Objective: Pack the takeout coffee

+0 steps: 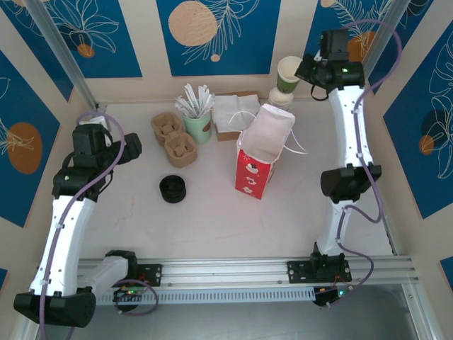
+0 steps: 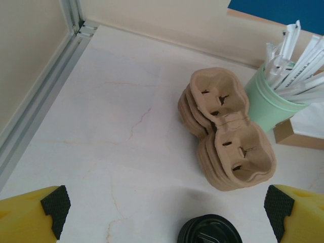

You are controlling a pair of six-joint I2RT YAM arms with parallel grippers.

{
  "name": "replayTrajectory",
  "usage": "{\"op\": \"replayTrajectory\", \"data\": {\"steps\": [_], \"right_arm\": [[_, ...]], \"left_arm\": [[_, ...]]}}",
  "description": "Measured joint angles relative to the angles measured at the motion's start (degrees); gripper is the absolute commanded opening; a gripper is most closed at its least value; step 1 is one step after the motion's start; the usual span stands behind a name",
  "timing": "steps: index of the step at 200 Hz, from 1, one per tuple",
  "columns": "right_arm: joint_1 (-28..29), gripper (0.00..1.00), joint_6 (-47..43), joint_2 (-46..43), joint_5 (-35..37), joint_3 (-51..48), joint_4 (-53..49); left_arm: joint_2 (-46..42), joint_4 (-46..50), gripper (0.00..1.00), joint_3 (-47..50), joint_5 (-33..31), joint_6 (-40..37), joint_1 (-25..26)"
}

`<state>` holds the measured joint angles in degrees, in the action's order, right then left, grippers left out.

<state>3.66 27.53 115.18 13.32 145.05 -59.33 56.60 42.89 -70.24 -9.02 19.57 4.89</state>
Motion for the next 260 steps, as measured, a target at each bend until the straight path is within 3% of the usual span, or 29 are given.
{"op": "replayTrajectory", "data": {"steps": [53, 143, 178, 215, 260], "right_arm": [[-4.7, 0.0, 0.0, -15.1, -2.0, -9.7, -1.4], [-15.0, 0.0, 1.1, -50.9, -2.2, -55.1, -1.8], [-15.7, 0.0, 2.1, -61.7, -3.2, -68.0, -1.9], [-15.6, 0.0, 2.9, -66.3, -6.5, -75.9, -2.1], [-11.4, 0.0, 5.0, -74.7, -11.3, -83.2, -2.8]], "left_arm": [[-1.1, 0.1, 1.0, -0.8, 6.4, 0.0, 0.0], [-3.5, -0.5, 1.0, 3.2, 17.3, 1.6, 0.8], [-4.3, -1.1, 1.0, 7.1, 18.0, 2.6, 2.9], [-7.0, -1.7, 1.0, 10.7, 16.4, 3.1, 8.4], [-10.5, -2.3, 1.0, 15.8, 14.0, 4.9, 12.1]]}}
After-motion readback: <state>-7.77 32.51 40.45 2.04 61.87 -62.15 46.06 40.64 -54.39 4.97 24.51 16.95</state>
